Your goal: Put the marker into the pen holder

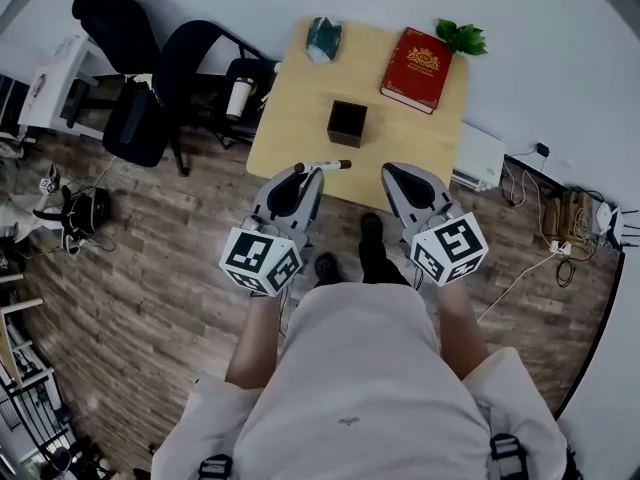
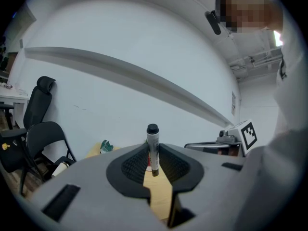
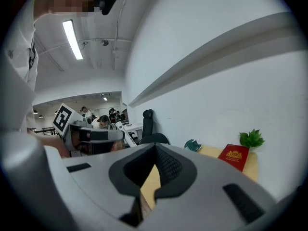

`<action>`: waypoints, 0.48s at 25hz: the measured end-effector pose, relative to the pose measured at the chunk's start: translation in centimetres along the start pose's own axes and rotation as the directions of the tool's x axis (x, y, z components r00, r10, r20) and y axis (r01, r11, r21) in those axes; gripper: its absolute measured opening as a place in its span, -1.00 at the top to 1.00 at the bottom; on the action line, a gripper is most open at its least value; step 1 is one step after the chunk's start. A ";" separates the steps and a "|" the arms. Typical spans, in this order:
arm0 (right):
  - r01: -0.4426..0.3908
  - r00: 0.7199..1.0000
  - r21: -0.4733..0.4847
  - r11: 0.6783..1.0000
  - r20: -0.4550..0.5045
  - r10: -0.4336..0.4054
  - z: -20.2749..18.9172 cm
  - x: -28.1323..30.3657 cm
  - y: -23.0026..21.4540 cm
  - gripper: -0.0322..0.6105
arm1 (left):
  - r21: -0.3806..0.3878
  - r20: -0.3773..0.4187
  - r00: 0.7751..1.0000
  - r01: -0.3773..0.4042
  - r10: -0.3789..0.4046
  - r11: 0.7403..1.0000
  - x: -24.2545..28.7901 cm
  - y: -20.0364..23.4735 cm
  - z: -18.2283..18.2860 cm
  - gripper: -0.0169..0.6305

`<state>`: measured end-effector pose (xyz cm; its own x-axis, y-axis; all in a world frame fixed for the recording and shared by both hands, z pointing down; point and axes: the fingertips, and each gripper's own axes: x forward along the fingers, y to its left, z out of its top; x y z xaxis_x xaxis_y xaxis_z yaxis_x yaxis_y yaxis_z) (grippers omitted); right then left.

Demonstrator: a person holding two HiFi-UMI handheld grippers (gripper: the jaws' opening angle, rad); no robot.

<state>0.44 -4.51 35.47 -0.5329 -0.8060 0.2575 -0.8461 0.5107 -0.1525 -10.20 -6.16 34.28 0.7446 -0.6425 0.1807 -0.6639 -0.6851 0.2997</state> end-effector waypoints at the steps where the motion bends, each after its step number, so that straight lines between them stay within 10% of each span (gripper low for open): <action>1: -0.010 1.000 -0.001 1.000 -0.002 0.010 0.1 0.4 -0.5 0.90 | -0.002 -0.001 1.000 -0.009 0.009 1.000 0.5 0.2 0.1 0.75; 12: -0.095 0.995 0.005 0.995 -0.020 0.096 0.8 3.7 -5.8 0.90 | -0.016 -0.009 0.996 -0.094 0.094 0.995 5.6 1.7 0.4 0.75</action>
<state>3.38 -10.68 36.49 -0.6111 -0.7473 0.2610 -0.7914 0.5840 -0.1807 -7.15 -11.07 35.43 0.6795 -0.7010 0.2168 -0.7299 -0.6159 0.2965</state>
